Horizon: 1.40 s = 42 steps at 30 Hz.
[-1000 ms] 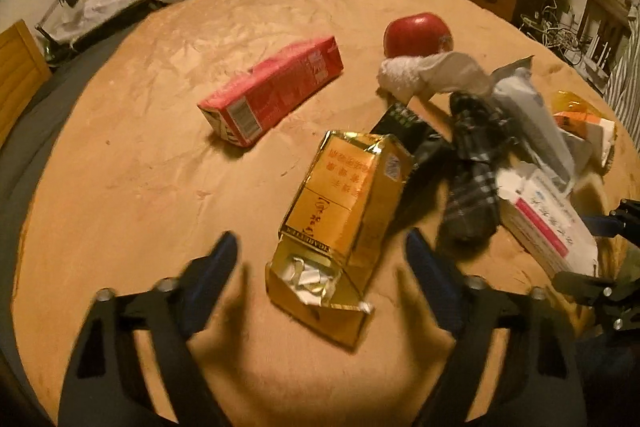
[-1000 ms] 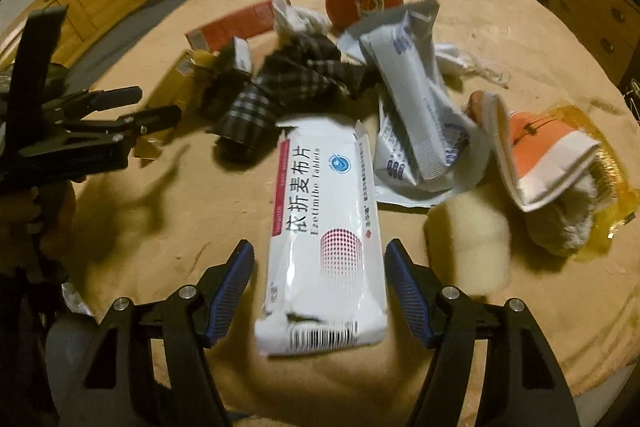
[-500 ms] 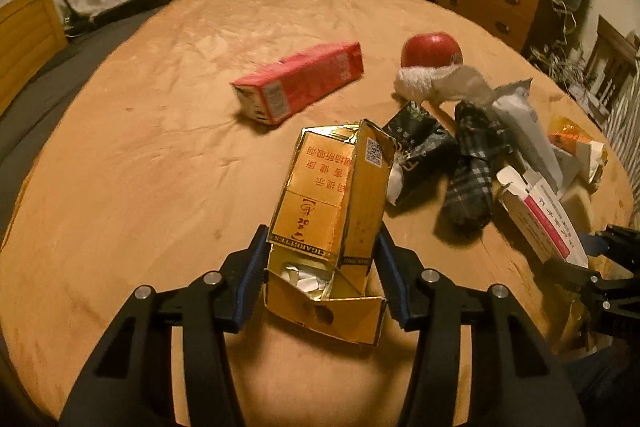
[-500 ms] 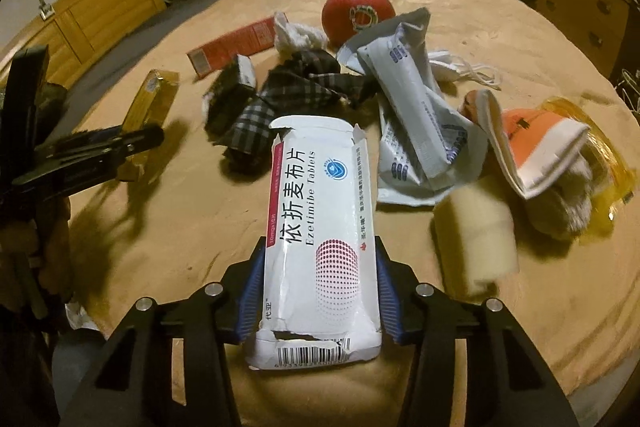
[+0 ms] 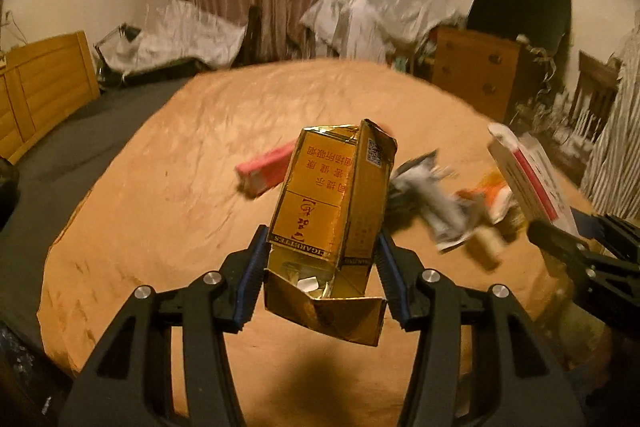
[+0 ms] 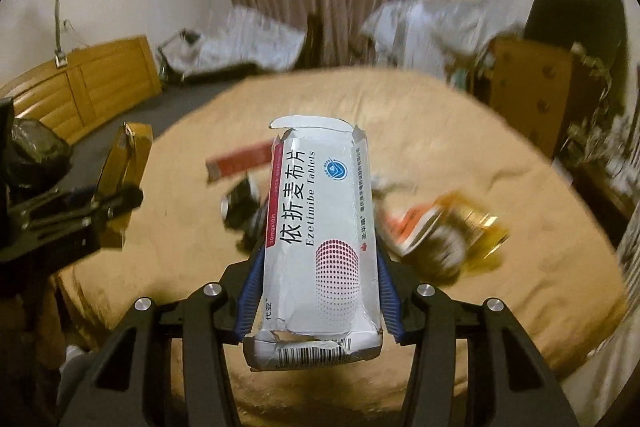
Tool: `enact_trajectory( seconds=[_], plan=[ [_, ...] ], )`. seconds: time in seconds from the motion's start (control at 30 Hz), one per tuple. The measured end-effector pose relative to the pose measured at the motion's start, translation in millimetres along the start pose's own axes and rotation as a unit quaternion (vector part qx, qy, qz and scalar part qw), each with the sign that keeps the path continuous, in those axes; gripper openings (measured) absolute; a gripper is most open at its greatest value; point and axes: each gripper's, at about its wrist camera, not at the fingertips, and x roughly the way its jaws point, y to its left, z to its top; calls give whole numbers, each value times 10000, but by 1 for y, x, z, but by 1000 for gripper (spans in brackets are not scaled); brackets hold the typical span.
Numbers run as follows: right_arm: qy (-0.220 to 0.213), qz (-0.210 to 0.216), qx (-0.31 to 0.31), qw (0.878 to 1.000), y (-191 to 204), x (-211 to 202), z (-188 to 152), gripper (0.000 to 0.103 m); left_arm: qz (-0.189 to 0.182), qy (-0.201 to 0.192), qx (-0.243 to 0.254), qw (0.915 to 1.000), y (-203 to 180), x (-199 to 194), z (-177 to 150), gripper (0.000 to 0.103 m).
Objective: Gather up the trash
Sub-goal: 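Lift both boxes and carry them toward the white bucket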
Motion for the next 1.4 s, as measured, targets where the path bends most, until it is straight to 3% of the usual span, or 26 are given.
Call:
enact_trajectory(
  seconds=[0.23,0.4,0.53,0.8,1.17,1.4],
  plan=[
    [-1026,-287,-202,9941,-12,-77,10,54,136,-655,-176,9976,-28,-45,5,52],
    [-1624,-324,-336,9856,-17,-130,-5,54,258,-1144,-109,9930,-50,-72,-3,52],
    [-1701,-286,-238,9847,-26,-156,-20,54,263,-1253,-49,9918,-61,-81,-8,52],
    [-1804,-323,-82,9830,-24,-163,-22,54,425,-1543,-8,9871,-66,-95,-17,52],
    [-1650,-323,-88,9857,-19,-158,-13,55,343,-1493,76,9882,-66,-98,-21,52],
    [-1422,-514,50,9885,-40,-162,5,55,40,-1367,206,9904,-93,-83,-4,52]
  ],
)
